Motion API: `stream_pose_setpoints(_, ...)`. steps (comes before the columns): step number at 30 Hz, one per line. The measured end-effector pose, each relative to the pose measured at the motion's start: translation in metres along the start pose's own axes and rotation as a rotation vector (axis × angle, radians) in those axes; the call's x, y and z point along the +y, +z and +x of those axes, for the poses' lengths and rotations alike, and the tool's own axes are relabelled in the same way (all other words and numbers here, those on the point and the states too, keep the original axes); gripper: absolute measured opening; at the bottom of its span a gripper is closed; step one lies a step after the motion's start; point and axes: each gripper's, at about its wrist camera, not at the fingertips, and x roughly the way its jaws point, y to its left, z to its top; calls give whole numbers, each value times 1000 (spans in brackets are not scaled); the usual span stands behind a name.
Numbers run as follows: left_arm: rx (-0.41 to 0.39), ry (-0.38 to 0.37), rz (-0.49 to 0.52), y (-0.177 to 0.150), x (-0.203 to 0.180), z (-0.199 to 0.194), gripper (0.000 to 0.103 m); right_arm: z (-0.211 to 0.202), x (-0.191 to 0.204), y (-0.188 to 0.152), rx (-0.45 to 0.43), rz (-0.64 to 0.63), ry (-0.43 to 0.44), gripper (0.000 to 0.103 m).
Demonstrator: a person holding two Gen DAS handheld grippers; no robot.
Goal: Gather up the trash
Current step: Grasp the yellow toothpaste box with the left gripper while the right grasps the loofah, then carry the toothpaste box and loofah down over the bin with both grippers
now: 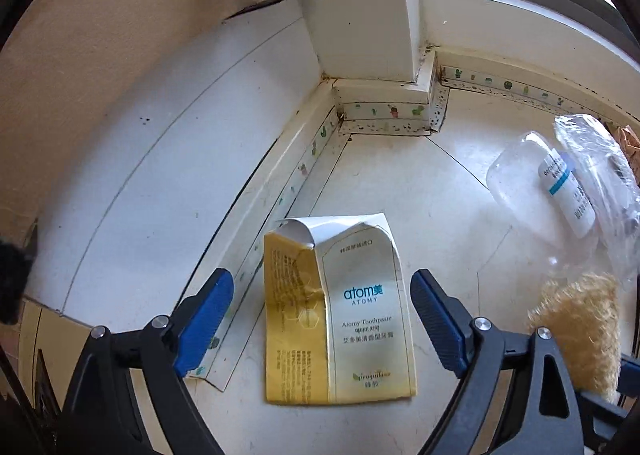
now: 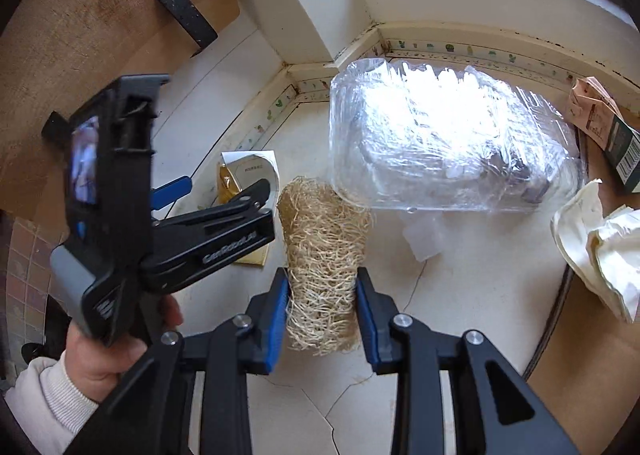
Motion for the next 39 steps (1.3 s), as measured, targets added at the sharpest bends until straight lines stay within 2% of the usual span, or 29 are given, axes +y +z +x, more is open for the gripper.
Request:
stream_pose_setpoints(9,49,10,-35,13,-6,30,90,-7,-6,-5,5,9,12,32)
stream_pose_setpoints(12,58,-14,-69,18,-4,34,91,-7,-9,-3,1,15,12,32)
stream_pose_setpoints(13,63,-30,-83,18,-3,34,89,-8,-9,-4,2,16,11,32)
stream_pose_setpoints(14,65,-45,-95,18,-2,36,81,-8,-10,-5,3,15,12,32)
stream_pose_setpoints(17,72,-80,-99,16,-3,33,80,-6,-12,-3,7,17,15,32)
stream_pose_setpoints(23,70,-94,-14,2,-17,10,80,-3,-10,-1,15,11,17,32)
stream_pose_setpoints(28,74,-158,9,-22,-12,-22,80,-5,-9,-8,23,11,6,32)
stream_pose_setpoints(33,77,-185,-7,-46,-3,-56,80,-14,1,-24,21,-6,-8,32)
stream_pose_setpoints(39,81,-233,-30,-92,24,-103,80,-34,23,-51,-2,-27,-26,32)
